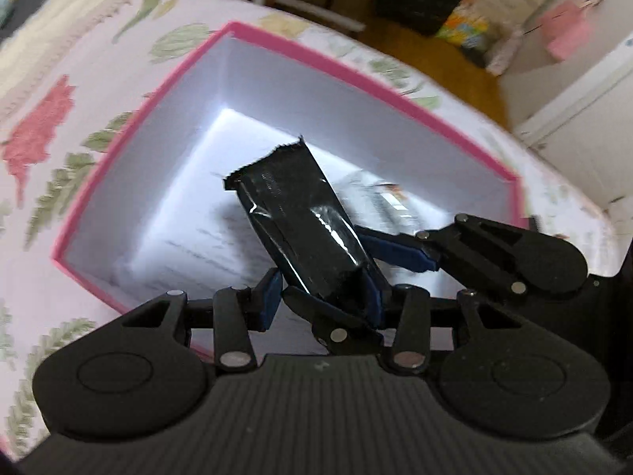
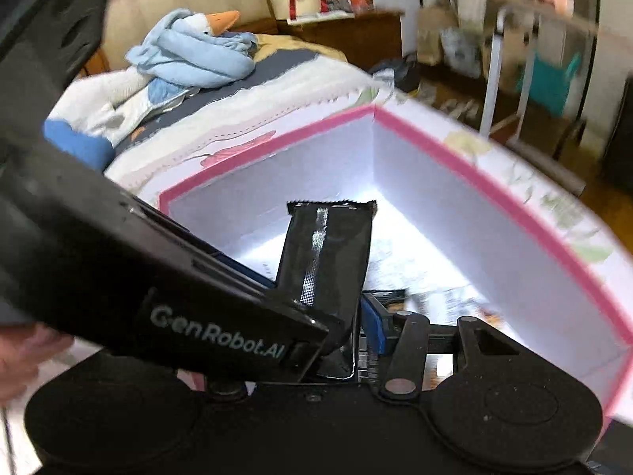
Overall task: Organize snacks
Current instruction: 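Carry the black pack into the pink box and open the right gripper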
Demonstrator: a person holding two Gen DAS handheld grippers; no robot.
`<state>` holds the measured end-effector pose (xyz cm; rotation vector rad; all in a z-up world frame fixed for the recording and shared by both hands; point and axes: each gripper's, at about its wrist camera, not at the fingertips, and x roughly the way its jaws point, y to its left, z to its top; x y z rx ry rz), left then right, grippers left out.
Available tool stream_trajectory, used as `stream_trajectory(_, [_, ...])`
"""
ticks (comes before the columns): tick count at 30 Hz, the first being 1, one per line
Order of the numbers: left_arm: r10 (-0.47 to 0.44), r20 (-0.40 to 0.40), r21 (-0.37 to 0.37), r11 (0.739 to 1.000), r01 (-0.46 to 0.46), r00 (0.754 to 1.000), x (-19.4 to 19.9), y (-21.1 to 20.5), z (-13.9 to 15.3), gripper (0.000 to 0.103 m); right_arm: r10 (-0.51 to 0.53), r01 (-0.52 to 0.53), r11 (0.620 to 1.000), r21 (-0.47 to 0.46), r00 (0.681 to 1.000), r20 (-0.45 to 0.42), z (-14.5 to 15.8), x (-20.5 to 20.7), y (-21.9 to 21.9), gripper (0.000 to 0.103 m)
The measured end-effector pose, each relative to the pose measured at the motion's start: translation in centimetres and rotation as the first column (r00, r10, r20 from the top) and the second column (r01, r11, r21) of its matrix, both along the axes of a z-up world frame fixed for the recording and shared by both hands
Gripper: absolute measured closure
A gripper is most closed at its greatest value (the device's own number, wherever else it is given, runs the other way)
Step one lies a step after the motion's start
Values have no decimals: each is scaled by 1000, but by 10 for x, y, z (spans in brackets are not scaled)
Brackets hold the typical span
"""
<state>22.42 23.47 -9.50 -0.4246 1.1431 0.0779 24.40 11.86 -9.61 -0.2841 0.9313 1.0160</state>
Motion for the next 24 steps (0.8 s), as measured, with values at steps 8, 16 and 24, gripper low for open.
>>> stream_trajectory(8, [5,8,43,999,-5,1000,-9,11,7,57,-56,56,998,-40,998,3,11,-14,-10,34])
stream_trajectory(16, [-123,90,127,986,111,988,-39,-16,54,57,-159,156,987,43,983,90,51,-51,-91,34])
stream_trajectory(24, [-310,147,157,945,287,939,-65,-65,99,54,-317,321,947,5,931,179,76,-98,-191,33])
